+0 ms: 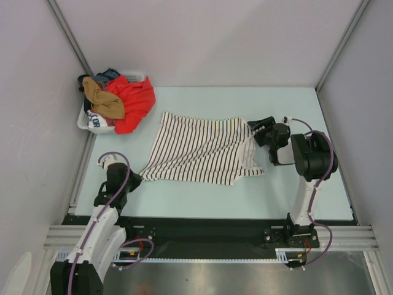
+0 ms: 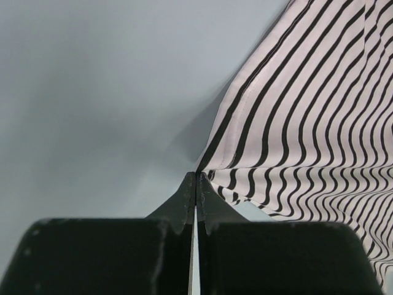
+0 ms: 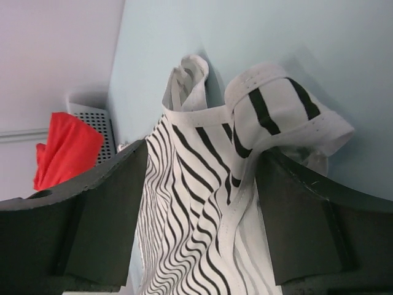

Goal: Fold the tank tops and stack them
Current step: Flatten the tank top out

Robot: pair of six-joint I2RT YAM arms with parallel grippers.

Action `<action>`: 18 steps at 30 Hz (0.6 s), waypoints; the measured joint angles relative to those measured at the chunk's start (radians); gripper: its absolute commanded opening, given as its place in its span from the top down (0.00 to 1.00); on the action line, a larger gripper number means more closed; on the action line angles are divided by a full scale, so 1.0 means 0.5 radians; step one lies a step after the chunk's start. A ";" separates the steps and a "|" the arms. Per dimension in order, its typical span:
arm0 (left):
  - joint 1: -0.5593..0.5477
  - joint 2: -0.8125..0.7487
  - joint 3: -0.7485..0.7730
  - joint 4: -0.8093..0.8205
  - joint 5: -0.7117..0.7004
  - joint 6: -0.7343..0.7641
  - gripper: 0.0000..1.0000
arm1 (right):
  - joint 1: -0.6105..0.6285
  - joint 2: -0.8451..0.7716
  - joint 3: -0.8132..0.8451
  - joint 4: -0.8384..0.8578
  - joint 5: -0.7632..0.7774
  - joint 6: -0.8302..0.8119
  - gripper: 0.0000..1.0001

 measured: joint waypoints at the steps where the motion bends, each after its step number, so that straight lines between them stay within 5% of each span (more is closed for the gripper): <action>1: 0.000 0.003 0.000 0.000 0.001 0.000 1.00 | 0.000 0.031 -0.002 0.062 0.008 0.037 0.27; 18: 0.002 0.002 0.000 -0.001 -0.014 0.012 1.00 | -0.259 0.162 -0.043 0.442 0.130 0.175 0.25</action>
